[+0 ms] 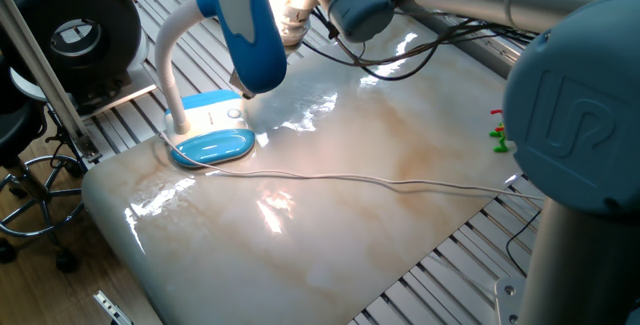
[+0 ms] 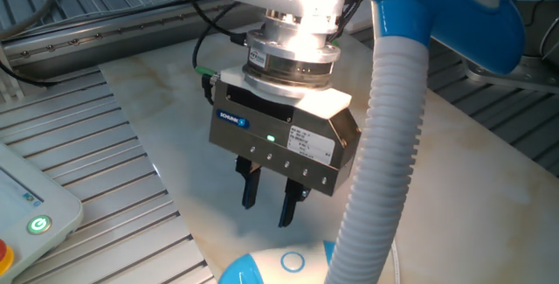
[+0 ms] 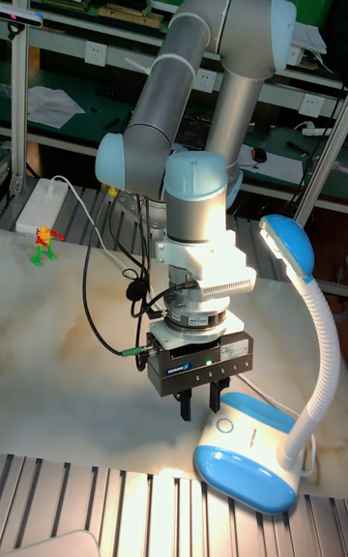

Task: Turn off the desk lamp by pressing the button

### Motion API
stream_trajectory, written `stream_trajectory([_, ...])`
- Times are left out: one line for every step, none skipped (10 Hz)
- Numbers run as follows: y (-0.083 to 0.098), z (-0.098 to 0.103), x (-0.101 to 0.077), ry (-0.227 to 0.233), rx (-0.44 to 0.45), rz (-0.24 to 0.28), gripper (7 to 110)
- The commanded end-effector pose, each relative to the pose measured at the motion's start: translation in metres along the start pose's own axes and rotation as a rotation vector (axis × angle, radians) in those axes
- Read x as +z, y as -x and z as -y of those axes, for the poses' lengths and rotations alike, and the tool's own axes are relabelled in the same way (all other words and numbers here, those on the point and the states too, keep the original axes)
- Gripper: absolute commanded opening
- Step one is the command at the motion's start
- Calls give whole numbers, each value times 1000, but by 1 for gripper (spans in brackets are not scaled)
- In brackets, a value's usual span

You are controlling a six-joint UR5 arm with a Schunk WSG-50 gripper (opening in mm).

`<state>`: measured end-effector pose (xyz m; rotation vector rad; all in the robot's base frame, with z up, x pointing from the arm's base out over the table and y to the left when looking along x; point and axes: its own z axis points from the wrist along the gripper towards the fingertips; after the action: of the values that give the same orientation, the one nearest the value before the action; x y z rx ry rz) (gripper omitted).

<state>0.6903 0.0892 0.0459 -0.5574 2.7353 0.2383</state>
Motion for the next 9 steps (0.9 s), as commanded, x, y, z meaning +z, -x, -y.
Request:
stream_trajectory([3, -6, 10, 12, 8, 17, 44])
stream_trajectory([3, -5, 13, 6, 8, 18, 44])
stream_trajectory([-1, 1, 17, -16, 0, 4, 44])
stream_trajectory([-4, 3, 21, -26, 1, -5, 44])
stream_trajectory([-7, 4, 25, -45, 2, -16, 44])
stream_trajectory([-8, 3, 27, -52, 2, -19, 44])
stream_trajectory([-6, -5, 27, -29, 12, -8, 44])
stream_trajectory([0, -13, 25, -2, 10, 16, 44])
stream_trajectory([5, -18, 21, 17, 4, 40, 44])
